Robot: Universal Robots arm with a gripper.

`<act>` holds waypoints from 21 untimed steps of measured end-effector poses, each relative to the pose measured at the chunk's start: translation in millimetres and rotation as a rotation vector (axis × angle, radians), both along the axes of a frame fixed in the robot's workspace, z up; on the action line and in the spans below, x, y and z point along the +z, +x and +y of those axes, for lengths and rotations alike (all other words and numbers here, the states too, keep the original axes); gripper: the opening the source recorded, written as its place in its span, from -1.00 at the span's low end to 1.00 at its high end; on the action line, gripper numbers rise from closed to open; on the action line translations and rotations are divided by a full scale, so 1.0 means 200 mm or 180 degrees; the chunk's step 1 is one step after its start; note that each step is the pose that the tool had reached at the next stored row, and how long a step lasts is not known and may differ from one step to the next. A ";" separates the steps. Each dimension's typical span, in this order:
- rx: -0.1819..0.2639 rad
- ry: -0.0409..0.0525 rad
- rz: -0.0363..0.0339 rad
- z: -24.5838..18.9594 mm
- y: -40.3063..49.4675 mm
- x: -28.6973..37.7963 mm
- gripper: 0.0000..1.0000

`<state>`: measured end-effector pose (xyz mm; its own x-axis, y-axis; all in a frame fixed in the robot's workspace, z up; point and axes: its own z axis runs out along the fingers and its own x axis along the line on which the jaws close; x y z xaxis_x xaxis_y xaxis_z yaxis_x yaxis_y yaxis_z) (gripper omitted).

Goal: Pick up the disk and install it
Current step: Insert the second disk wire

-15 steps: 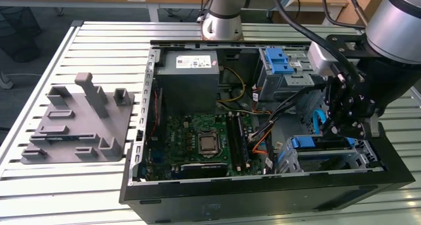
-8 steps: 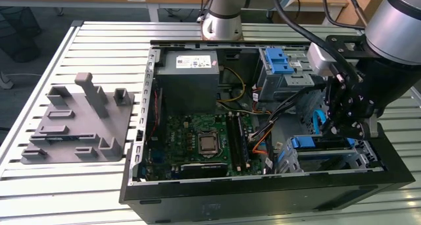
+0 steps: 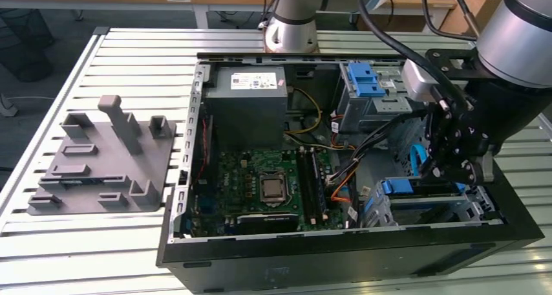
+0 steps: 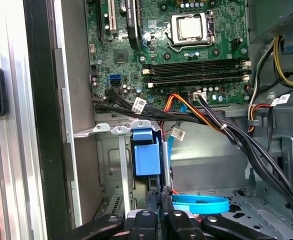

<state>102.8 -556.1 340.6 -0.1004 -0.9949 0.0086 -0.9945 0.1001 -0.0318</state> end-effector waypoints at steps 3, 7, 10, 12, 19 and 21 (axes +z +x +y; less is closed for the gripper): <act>0.0000 0.0000 0.0002 0.000 0.000 -0.007 -0.66; 0.0000 0.0001 0.0005 0.000 0.002 -0.016 -0.66; 0.0000 0.0000 0.0005 0.000 0.005 -0.018 -0.66; 0.0000 0.0000 0.0005 0.000 0.006 -0.018 -0.66; 0.0000 0.0001 0.0005 0.000 0.006 -0.008 -0.66; 0.0000 0.0000 0.0005 0.000 0.006 -0.007 -0.66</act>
